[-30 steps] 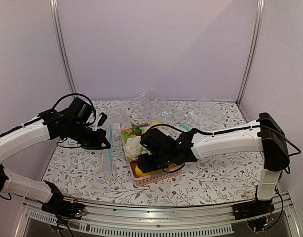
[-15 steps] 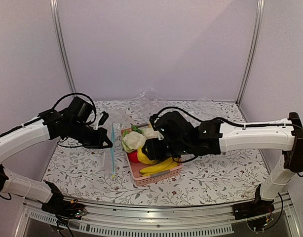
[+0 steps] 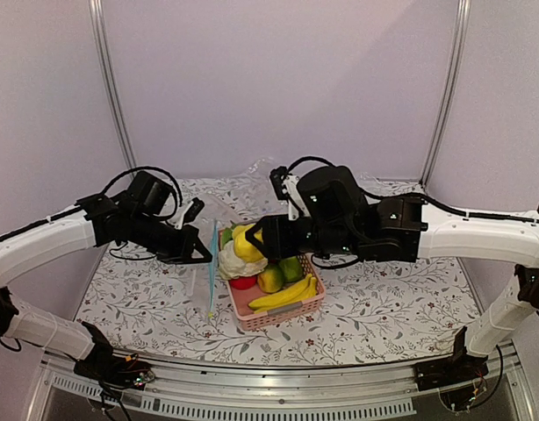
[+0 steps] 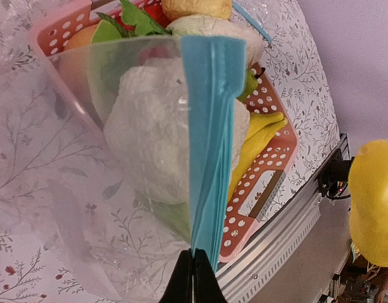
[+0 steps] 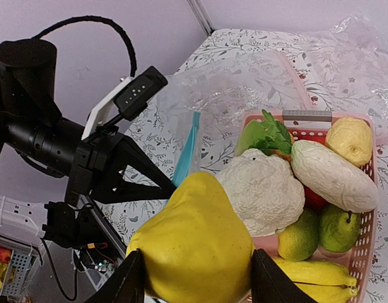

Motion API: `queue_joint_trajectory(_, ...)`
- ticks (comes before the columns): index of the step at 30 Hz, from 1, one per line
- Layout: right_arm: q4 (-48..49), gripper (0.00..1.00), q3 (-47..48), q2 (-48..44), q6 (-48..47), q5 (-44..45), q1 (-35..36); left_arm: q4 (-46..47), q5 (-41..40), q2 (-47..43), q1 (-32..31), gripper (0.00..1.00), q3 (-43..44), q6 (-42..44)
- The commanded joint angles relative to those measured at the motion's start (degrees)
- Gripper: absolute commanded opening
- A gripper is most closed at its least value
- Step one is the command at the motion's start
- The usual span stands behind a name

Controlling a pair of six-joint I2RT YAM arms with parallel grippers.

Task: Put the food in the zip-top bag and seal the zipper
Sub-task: Place the fake fruit in the zipper food storage bag.

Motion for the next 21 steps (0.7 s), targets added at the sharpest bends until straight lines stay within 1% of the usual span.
queue_joint_trajectory(1,6.4,0.48,3.0,0.8,-1.1,-4.3,0.5,3.7,3.3,0.9,-0.7,0.0,0.3,-0.6)
queue_joint_trajectory(8,11.4,0.48,5.0,5.6,-1.5,-8.3,0.6,6.1,6.5,1.2,-0.7,0.0,0.0,-1.3)
queue_joint_trajectory(13,11.9,0.48,4.8,7.4,-1.1,-6.2,0.7,7.1,7.1,0.1,-0.7,0.0,-0.8,-2.1)
queue_joint_trajectory(21,11.9,0.47,2.2,7.5,1.0,-2.4,0.6,9.1,7.2,-1.7,-0.6,0.0,-2.0,-3.6)
